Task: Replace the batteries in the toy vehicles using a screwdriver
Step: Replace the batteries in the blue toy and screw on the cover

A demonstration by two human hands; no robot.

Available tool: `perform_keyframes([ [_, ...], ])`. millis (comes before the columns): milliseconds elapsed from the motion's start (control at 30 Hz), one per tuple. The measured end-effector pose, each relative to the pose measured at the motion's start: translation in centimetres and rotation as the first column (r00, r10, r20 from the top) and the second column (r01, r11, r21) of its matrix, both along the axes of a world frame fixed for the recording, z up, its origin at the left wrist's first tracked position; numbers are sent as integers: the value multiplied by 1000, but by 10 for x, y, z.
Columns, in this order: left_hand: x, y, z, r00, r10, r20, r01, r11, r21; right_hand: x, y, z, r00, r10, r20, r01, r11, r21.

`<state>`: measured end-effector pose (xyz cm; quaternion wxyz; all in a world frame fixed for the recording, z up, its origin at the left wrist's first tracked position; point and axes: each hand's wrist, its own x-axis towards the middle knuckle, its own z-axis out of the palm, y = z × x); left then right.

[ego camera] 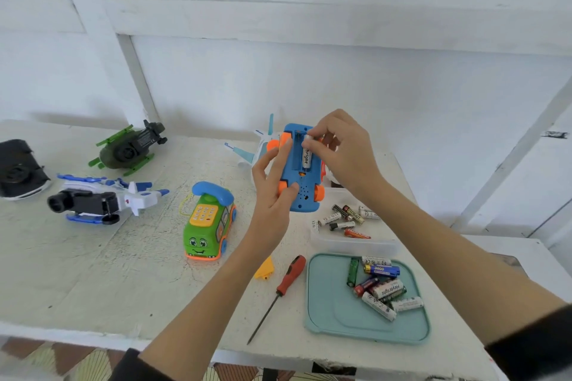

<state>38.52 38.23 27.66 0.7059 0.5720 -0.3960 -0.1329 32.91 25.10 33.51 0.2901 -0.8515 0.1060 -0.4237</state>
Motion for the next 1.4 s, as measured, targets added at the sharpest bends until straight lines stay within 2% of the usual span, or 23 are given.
perform_keyframes([
  [300, -6, -1, 6, 1000, -29, 4, 29, 999, -13, -1, -11, -14, 998, -39, 50, 49, 972, -228],
  [467, -5, -6, 1, 998, -44, 40, 44, 999, 2, -13, -18, -10, 999, -22, -32, 11, 958, -288],
  [700, -5, -18, -5, 995, -71, 70, 71, 997, 3, -59, -18, -5, 998, 6, -56, -6, 1000, 6],
  [767, -5, -22, -7, 994, -80, 72, 80, 997, 4, -77, -17, -9, 986, 70, -152, -58, 995, 83],
  [833, -6, -24, -8, 993, -82, 80, 81, 997, 14, -95, -19, -16, 921, 167, -353, -117, 980, 158],
  [933, -11, -29, -10, 993, -91, 76, 90, 996, 17, -116, -22, -36, 680, 242, -692, -188, 970, 154],
  [1000, -15, -32, -10, 993, -100, 70, 99, 995, 22, -126, -22, -50, 553, 219, -804, -212, 970, 118],
  [1033, -17, -34, -11, 992, -102, 75, 100, 995, 26, -130, -21, -56, 518, 205, -830, -213, 971, 107],
  [1267, -19, -38, -19, 991, -110, 81, 106, 993, 53, -140, -7, -73, 441, 185, -878, -226, 970, 91],
  [1400, -20, -36, -19, 993, -92, 77, 88, 995, 56, -137, -5, -77, 429, 169, -887, -232, 970, 72],
])
